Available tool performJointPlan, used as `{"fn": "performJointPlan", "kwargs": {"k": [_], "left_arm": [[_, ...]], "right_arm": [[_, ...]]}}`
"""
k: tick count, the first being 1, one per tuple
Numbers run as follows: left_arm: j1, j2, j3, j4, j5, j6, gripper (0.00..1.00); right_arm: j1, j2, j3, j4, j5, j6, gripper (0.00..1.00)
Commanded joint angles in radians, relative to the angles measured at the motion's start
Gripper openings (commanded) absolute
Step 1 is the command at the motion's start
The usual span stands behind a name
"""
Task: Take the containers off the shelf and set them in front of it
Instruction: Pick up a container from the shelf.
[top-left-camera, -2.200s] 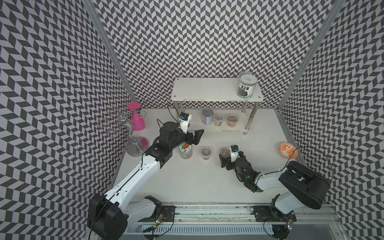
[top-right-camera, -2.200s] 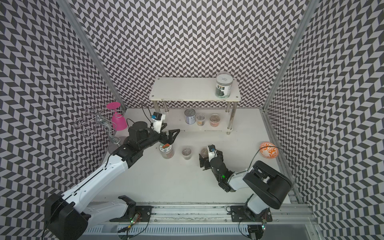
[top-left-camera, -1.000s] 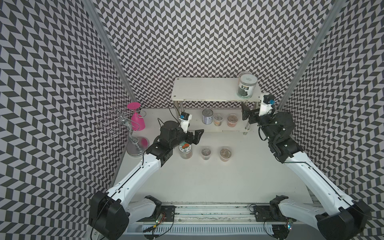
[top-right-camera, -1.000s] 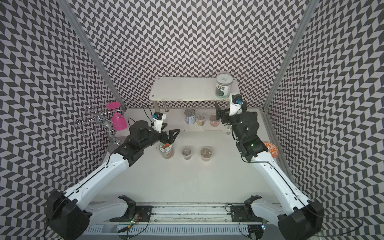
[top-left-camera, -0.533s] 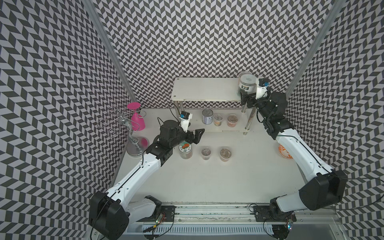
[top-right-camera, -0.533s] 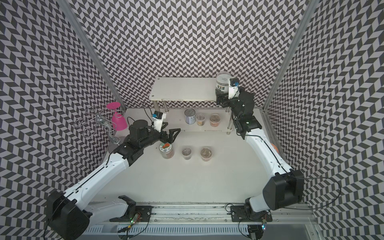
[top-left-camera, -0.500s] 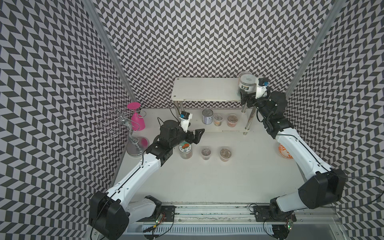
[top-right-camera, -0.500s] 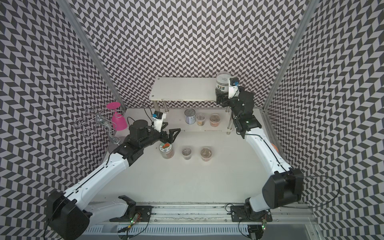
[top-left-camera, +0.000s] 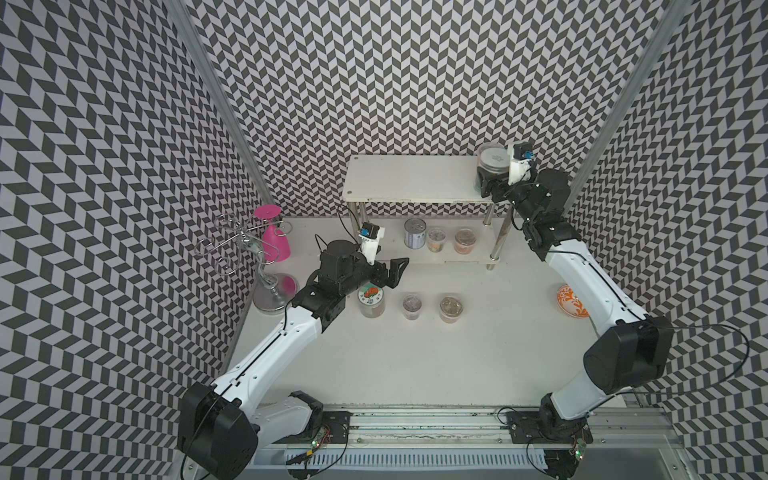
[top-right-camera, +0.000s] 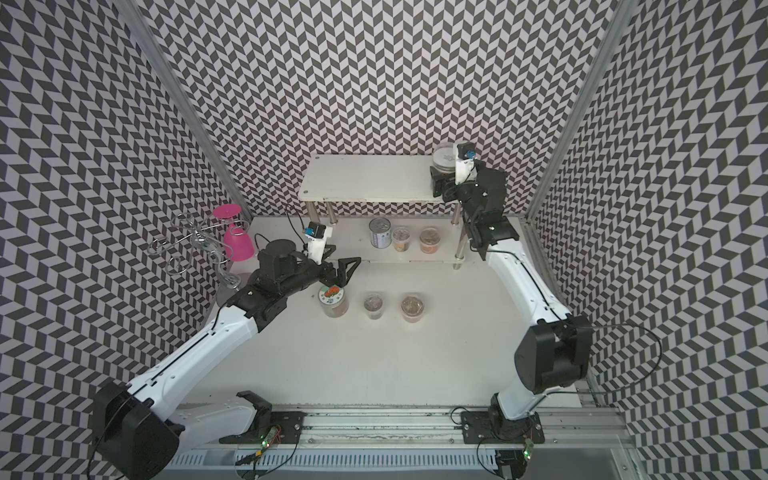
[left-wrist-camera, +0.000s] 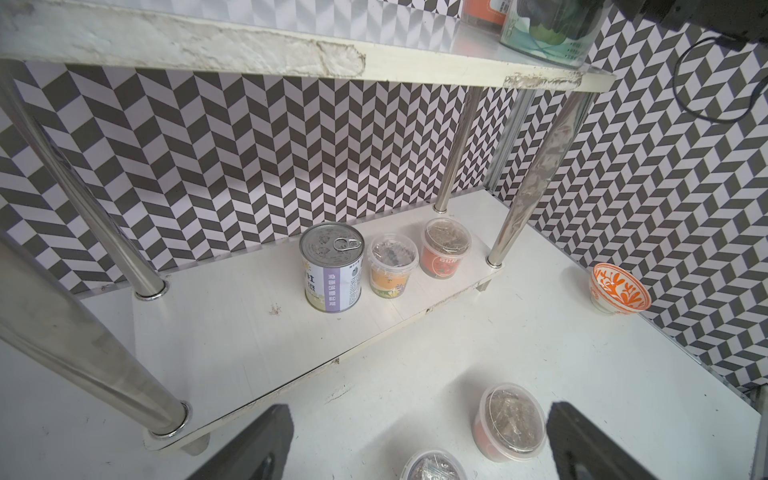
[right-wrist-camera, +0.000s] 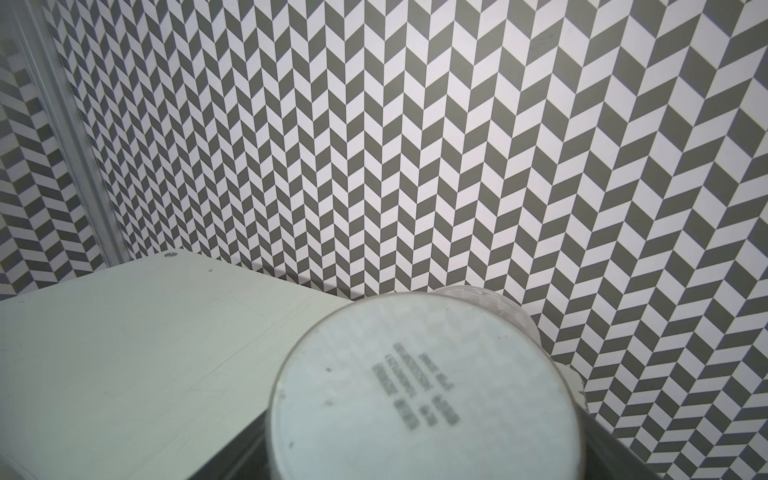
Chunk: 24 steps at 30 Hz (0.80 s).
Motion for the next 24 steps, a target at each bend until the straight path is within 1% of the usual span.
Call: {"fn": "performJointPlan", "kwargs": {"k": [1,4,6,11,15,17,20,22,24], "left_arm": [[0.006,0.003,0.043,-0.009,0.005,0.018,1.00],[0.006,0.004,0.040,-0.010,0.005,0.016,1.00],[0.005,0.003,0.037,-0.010,0.005,0.016,1.00],[0.005,0.001,0.034,-0.013,-0.001,0.019,1.00],[0.006,0.005,0.037,-0.013,0.001,0.019,1.00],[0.006,0.008,0.039,-0.013,0.003,0.020,1.00],[0.005,0.012,0.043,-0.016,0.004,0.025,1.00],[0.008,0.010,0.044,-0.019,0.004,0.028,1.00],[0.007,0.012,0.044,-0.023,0.008,0.031,1.00]], "right_arm": [[-0.008,0.006,0.034,0.056,-0.027,-0.025,0.87],[-0.009,0.001,0.021,0.066,-0.044,-0.029,0.78],[-0.008,-0.007,0.011,0.074,-0.050,-0.030,0.75],[-0.009,-0.049,-0.022,0.101,-0.083,-0.025,0.72],[-0.006,-0.118,-0.081,0.122,-0.137,-0.019,0.71],[-0.006,-0.168,-0.130,0.135,-0.173,-0.011,0.71],[0.009,-0.266,-0.253,0.182,-0.247,-0.003,0.71],[0.043,-0.337,-0.329,0.170,-0.257,-0.031,0.71],[0.083,-0.396,-0.383,0.124,-0.235,-0.064,0.71]]}}
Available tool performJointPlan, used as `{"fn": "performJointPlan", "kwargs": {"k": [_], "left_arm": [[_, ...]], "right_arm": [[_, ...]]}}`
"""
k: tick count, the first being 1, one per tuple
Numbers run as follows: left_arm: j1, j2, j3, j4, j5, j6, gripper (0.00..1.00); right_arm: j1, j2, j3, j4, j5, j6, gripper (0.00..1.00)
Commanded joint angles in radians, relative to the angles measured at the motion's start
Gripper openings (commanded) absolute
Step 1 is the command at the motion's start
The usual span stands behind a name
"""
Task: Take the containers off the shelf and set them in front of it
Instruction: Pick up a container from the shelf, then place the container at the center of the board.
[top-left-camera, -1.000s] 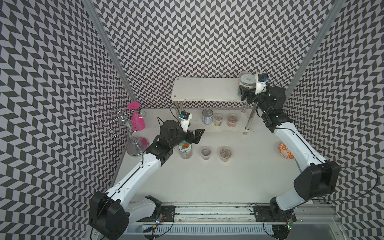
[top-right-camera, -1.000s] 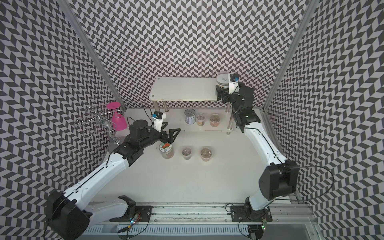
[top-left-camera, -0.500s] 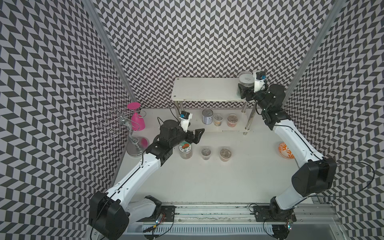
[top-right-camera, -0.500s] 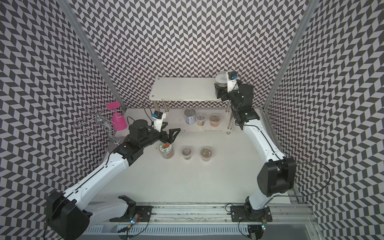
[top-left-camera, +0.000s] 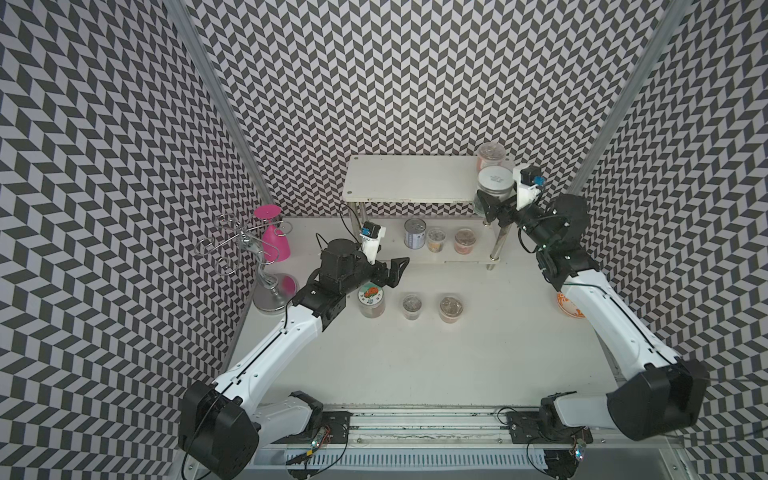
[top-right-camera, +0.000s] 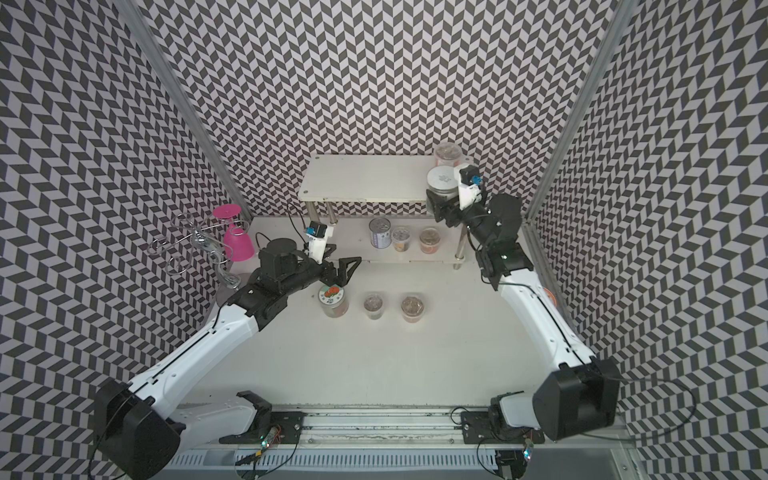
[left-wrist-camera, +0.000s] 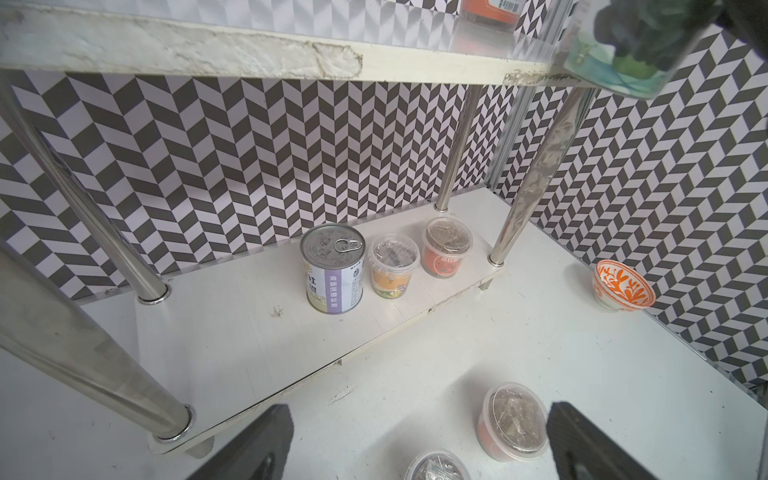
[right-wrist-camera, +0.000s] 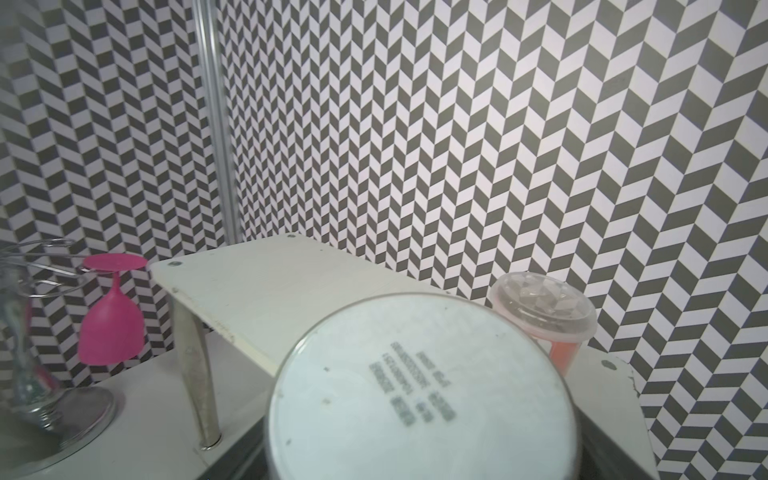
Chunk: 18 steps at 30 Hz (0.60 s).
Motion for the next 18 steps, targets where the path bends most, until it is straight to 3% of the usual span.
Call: {"fn": "performJointPlan", "kwargs": {"k": [1,10,18], "left_arm": [[0.009,0.003,0.034,-0.018,0.010,0.016,1.00],[0.011,0.018,0.031,-0.010,0.036,0.011,1.00],[0.012,0.022,0.022,-0.003,0.048,0.003,1.00]], "right_arm": [[0.069,-0.120,-0.074,0.034,-0.022,-0.046,0.71],[0.211,-0.393,-0.493,0.050,0.149,0.097,0.70],[0.238,-0.443,-0.818,0.137,0.446,0.315,0.68]]}}
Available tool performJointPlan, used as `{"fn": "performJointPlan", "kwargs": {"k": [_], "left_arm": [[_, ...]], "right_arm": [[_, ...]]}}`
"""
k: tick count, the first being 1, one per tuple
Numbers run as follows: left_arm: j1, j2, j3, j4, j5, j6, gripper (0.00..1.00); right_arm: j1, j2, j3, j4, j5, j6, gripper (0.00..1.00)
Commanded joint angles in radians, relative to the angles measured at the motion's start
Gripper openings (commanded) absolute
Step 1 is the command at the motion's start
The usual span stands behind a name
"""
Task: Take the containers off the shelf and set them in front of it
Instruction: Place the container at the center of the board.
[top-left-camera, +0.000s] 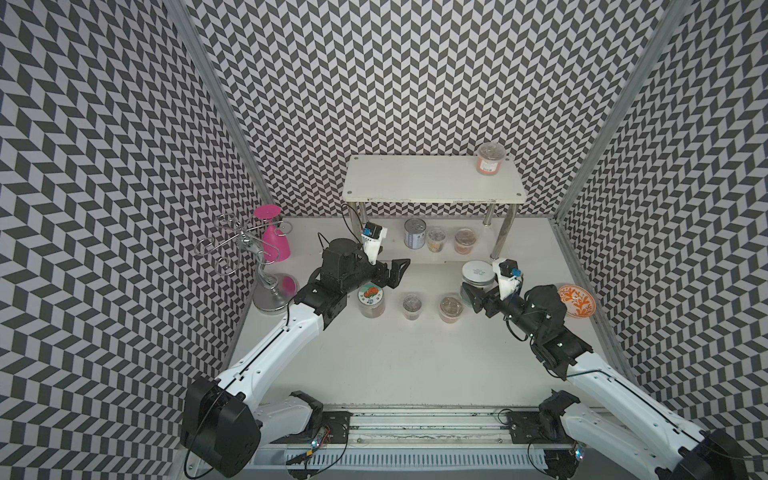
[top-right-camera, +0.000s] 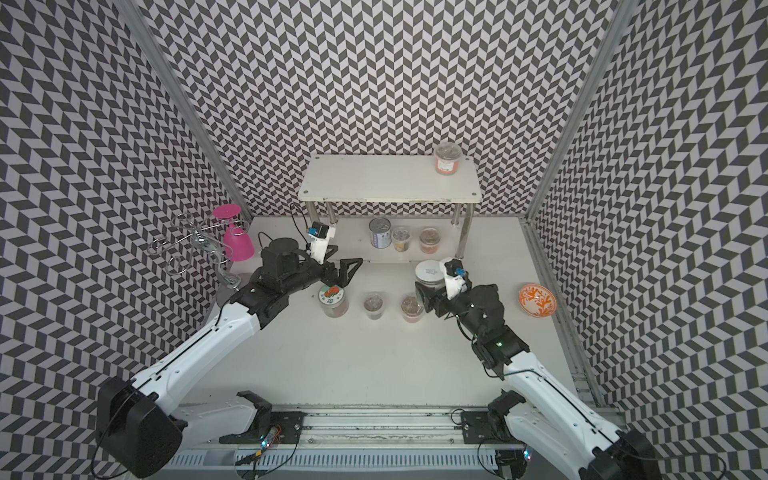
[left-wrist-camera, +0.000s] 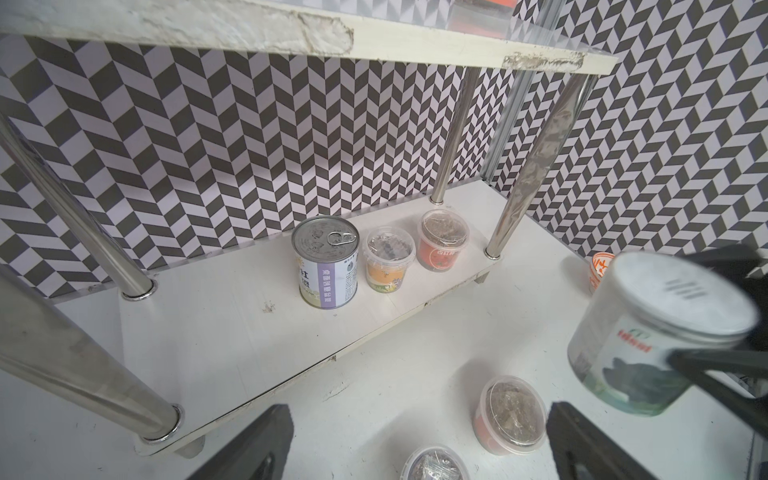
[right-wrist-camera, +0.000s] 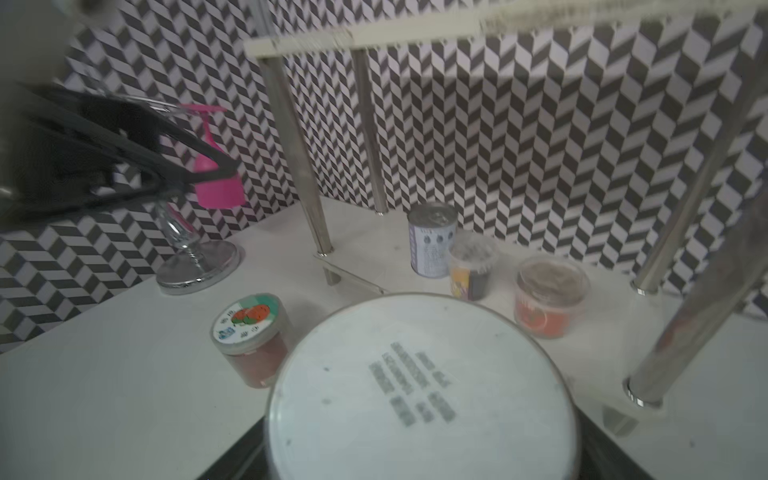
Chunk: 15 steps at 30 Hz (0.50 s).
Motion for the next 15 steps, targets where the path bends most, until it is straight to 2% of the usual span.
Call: {"fn": "performJointPlan", "kwargs": {"k": [1,7,10,15], "left_arm": [[0.005,0.002,0.019,-0.002,0.021,0.000,1.00],[0.005,-0.006,0.005,0.009,0.016,-0.009,1.00],[0.005,-0.011,-0.007,0.011,0.014,-0.009,1.00],[0.006,-0.016,-0.018,0.013,0.014,-0.010,1.00]], "right_arm": [[0.005,0.000,-0.055,0.116,0.206,0.155,0.68],[0.018,0.130,-0.121,0.166,0.401,0.235,0.69],[0.018,0.196,-0.123,0.220,0.411,0.248,0.70],[0.018,0.302,-0.105,0.258,0.510,0.271,0.72]]}}
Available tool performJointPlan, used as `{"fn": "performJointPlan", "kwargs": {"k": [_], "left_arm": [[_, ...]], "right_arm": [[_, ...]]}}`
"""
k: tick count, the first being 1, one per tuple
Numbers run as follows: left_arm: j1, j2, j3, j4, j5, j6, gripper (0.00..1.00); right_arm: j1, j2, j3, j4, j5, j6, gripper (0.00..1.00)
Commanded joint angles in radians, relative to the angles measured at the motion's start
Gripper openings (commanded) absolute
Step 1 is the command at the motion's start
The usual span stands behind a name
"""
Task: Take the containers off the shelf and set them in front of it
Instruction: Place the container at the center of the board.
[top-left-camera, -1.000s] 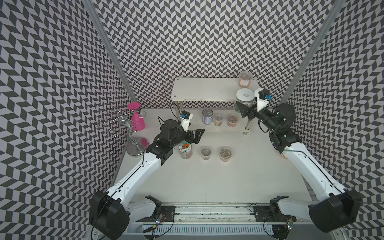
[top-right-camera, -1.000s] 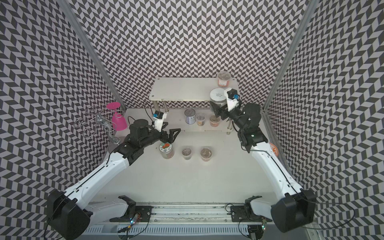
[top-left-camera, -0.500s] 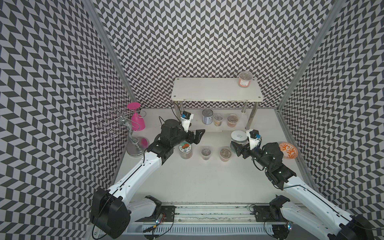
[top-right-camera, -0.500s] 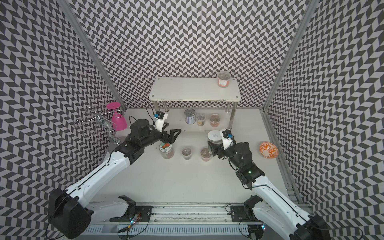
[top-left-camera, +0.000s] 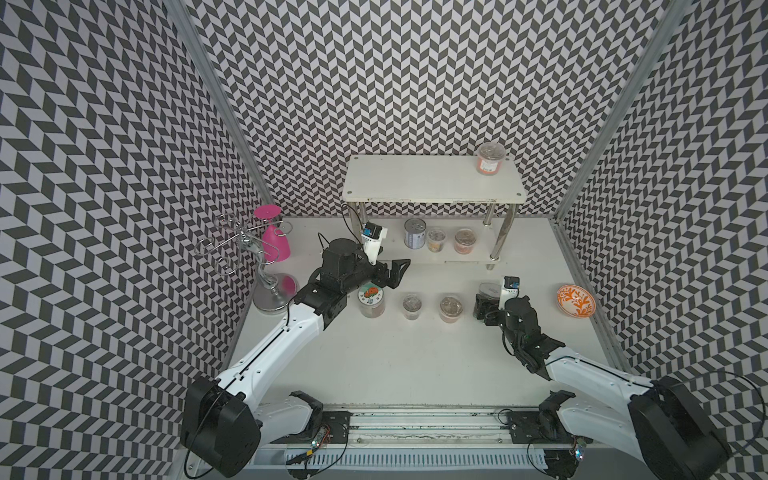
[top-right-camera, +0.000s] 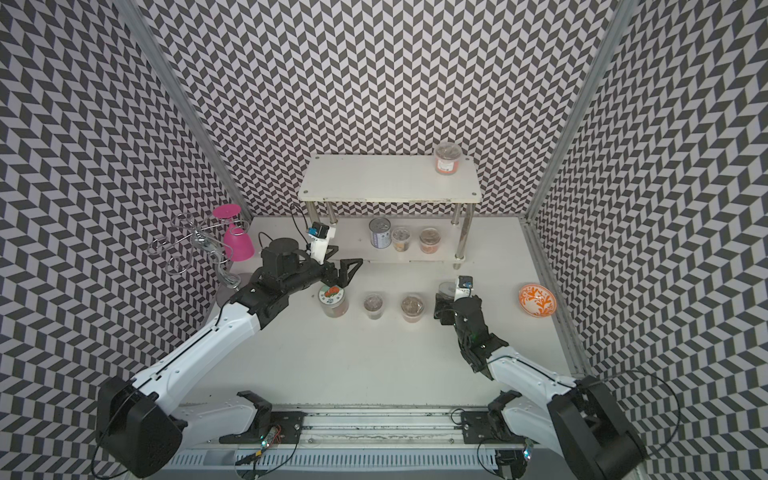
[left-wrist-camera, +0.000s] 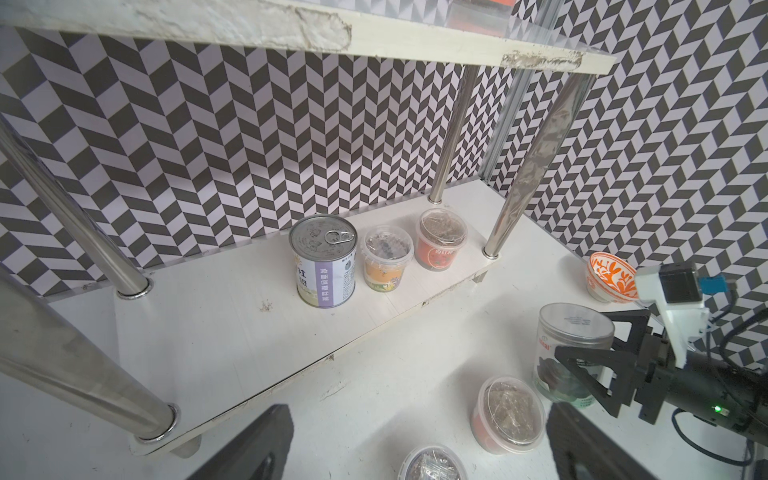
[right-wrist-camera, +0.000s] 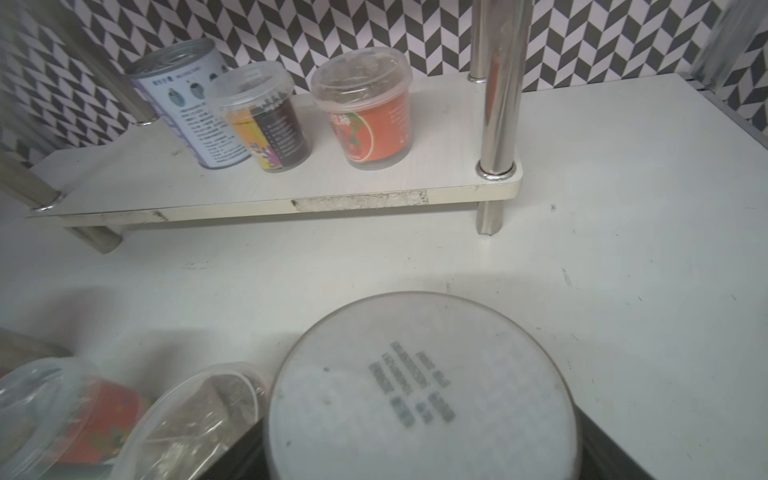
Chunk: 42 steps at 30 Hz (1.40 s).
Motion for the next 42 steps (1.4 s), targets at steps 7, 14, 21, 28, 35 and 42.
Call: {"fn": "performJointPlan", "kwargs": {"k": [7,14,21,28,35,42], "left_arm": [[0.009,-0.013,-0.018,0.015,0.011,0.000,1.00],[0.012,-0.012,-0.019,0.013,0.014,0.006,1.00],[0.016,-0.019,-0.026,0.012,0.015,0.007,1.00],[0.018,-0.019,-0.028,0.011,0.019,0.007,1.00],[0.018,-0.015,-0.026,0.013,0.026,0.007,1.00],[0.020,-0.012,-0.022,0.013,0.027,0.007,1.00]], "right_arm": [[0.006,0.115,0.026,0.186,0.150,0.040,0.80],[0.006,0.160,0.028,0.223,0.148,0.029,0.88],[0.006,0.125,0.005,0.224,0.136,0.031,0.96],[0.009,0.106,0.010,0.201,0.131,0.033,1.00],[0.009,0.031,0.020,0.138,0.123,0.030,1.00],[0.009,-0.019,0.051,0.075,0.119,0.030,1.00]]}}
